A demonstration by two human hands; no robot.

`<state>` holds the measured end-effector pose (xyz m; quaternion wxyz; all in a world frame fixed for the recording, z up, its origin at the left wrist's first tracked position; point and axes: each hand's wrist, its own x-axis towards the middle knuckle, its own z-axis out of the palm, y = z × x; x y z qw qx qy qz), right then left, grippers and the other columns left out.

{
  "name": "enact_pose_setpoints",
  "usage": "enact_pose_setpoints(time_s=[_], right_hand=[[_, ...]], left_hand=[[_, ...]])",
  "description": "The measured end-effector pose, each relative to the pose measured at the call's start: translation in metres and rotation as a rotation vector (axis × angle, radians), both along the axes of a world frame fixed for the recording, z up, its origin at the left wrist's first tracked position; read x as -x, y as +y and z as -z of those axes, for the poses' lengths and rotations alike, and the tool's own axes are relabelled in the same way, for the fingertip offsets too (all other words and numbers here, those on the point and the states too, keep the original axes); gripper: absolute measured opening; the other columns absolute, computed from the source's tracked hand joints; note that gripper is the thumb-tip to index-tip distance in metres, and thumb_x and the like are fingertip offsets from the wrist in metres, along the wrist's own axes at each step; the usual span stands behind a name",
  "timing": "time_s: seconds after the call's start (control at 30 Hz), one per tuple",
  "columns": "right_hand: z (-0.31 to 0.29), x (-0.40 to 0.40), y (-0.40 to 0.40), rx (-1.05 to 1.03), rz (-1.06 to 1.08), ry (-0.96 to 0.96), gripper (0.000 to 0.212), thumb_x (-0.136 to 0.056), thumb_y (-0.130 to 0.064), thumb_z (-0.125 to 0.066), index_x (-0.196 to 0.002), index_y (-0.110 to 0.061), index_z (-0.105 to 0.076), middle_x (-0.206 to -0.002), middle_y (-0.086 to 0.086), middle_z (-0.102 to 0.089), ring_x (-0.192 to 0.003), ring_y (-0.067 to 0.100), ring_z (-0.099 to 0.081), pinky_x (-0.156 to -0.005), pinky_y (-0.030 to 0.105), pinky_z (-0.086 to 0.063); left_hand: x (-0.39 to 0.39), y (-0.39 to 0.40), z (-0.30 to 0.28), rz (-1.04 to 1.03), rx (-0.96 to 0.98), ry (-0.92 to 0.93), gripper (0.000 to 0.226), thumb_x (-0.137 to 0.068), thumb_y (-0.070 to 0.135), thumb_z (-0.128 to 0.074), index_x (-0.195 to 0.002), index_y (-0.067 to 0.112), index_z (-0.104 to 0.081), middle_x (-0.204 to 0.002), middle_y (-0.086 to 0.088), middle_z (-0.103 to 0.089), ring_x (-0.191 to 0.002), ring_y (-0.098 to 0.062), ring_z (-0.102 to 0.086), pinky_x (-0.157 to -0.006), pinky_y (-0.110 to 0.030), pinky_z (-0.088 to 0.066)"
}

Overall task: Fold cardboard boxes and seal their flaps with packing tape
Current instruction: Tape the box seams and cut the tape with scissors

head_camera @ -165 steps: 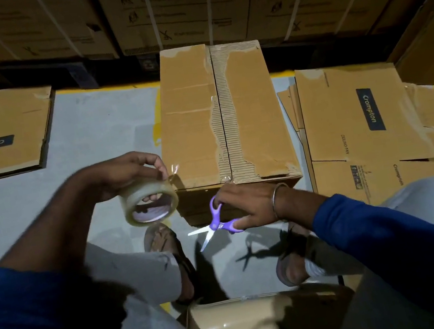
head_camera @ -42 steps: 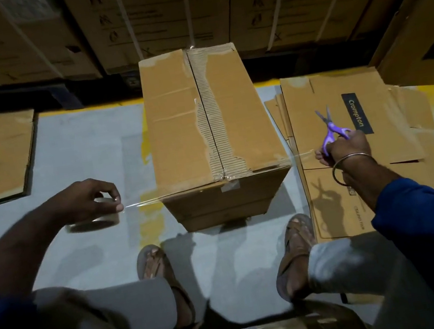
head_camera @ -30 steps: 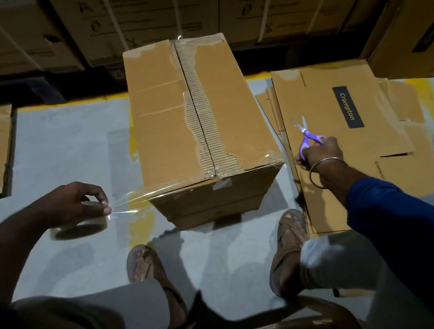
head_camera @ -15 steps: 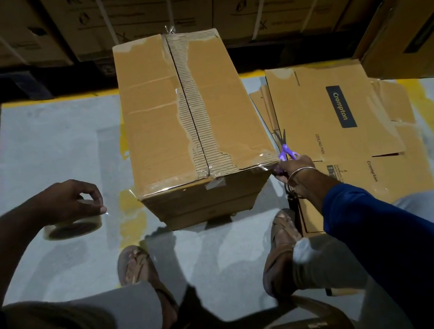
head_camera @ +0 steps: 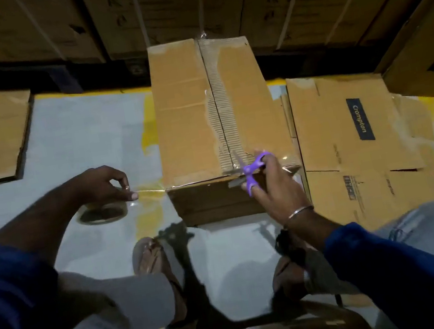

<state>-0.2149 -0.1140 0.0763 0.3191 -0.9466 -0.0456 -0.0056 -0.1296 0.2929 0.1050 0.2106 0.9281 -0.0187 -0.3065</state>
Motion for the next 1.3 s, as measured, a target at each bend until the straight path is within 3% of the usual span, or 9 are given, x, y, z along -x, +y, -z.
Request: enact_pose_setpoints(time_s=[0.13,0.3,0.47,0.6,0.7,0.77,0.87,1.03,1.3], right_hand=[[0.021,0.015,0.052,0.118,-0.153,-0.071,0.047,-0.089,-0.031,-0.07,-0.124,-0.009,-0.047,-0.149,0.02,-0.047,-0.144,0.039,-0.037,-0.118,0.043,-0.036],[0.033,0.013,0.12,0.188,-0.34,-0.11,0.07,-0.088,-0.033,-0.064,-0.144,-0.001,-0.036,-0.163,0.023,-0.03,-0.156,0.034,-0.021,-0.128,0.042,-0.016],[0.021,0.003,0.164,0.09,-0.463,-0.077,0.053,-0.09,-0.037,-0.065,-0.131,-0.009,-0.046,-0.153,0.019,-0.047,-0.149,0.034,-0.035,-0.121,0.039,-0.028],[-0.006,0.013,0.164,-0.172,-0.287,0.046,0.043,-0.088,-0.045,-0.068,-0.122,-0.03,-0.045,-0.108,-0.006,-0.073,-0.098,0.023,-0.066,-0.069,0.036,-0.048],[-0.019,0.039,0.168,-0.633,-0.108,0.426,0.038,-0.091,-0.042,-0.073,-0.121,-0.029,-0.054,-0.09,0.006,-0.076,-0.072,0.021,-0.071,-0.065,0.029,-0.054],[-0.017,0.062,0.171,-0.749,-0.039,0.814,0.033,-0.089,-0.05,-0.073,-0.11,-0.028,-0.061,-0.091,0.016,-0.073,-0.07,0.015,-0.068,-0.06,0.024,-0.046],[-0.007,0.081,0.178,-0.645,-0.044,1.085,0.031,-0.092,-0.056,-0.069,-0.091,-0.025,-0.063,-0.088,0.003,-0.066,-0.078,0.016,-0.061,-0.066,0.026,-0.046],[0.006,0.062,0.202,-0.742,0.043,1.179,0.046,-0.084,-0.067,-0.07,-0.092,-0.021,-0.067,-0.087,0.0,-0.064,-0.081,0.017,-0.064,-0.08,0.035,-0.06],[0.015,0.024,0.226,-0.795,0.11,1.182,0.055,-0.077,-0.074,-0.071,-0.088,-0.021,-0.068,-0.073,-0.005,-0.065,-0.078,0.016,-0.064,-0.097,0.051,-0.057]], left_hand=[[0.0,0.001,0.006,0.029,-0.028,0.002,0.027,-0.072,0.045,-0.092,-0.076,0.025,-0.075,-0.083,0.01,-0.071,-0.081,-0.013,-0.064,-0.069,-0.024,-0.044],[-0.005,0.002,0.011,0.019,-0.072,-0.006,0.031,-0.067,0.051,-0.093,-0.073,0.028,-0.073,-0.091,0.002,-0.073,-0.091,-0.019,-0.066,-0.085,-0.033,-0.053],[-0.008,0.001,0.016,0.025,-0.096,-0.036,0.024,-0.076,0.039,-0.09,-0.073,0.027,-0.07,-0.093,-0.001,-0.076,-0.094,-0.023,-0.069,-0.081,-0.03,-0.049],[-0.006,0.002,0.017,0.023,-0.068,-0.036,0.021,-0.077,0.035,-0.088,-0.074,0.027,-0.069,-0.091,-0.003,-0.073,-0.09,-0.023,-0.065,-0.08,-0.031,-0.048],[-0.004,0.006,0.018,-0.01,-0.009,-0.022,0.029,-0.069,0.048,-0.093,-0.075,0.028,-0.073,-0.086,0.003,-0.074,-0.087,-0.018,-0.066,-0.081,-0.033,-0.051],[-0.001,0.007,0.017,-0.016,0.017,-0.016,0.029,-0.067,0.051,-0.093,-0.075,0.03,-0.074,-0.086,0.005,-0.074,-0.087,-0.017,-0.066,-0.084,-0.035,-0.053],[0.0,0.007,0.017,-0.008,0.022,-0.022,0.029,-0.069,0.049,-0.092,-0.075,0.029,-0.073,-0.089,0.005,-0.074,-0.091,-0.019,-0.066,-0.088,-0.037,-0.053],[0.0,0.006,0.015,-0.007,0.014,-0.031,0.027,-0.071,0.045,-0.092,-0.078,0.027,-0.073,-0.09,0.006,-0.072,-0.089,-0.017,-0.065,-0.084,-0.035,-0.052],[-0.001,0.006,0.018,0.018,-0.006,-0.05,0.027,-0.072,0.046,-0.091,-0.076,0.028,-0.072,-0.083,0.009,-0.069,-0.081,-0.013,-0.061,-0.074,-0.03,-0.047]])
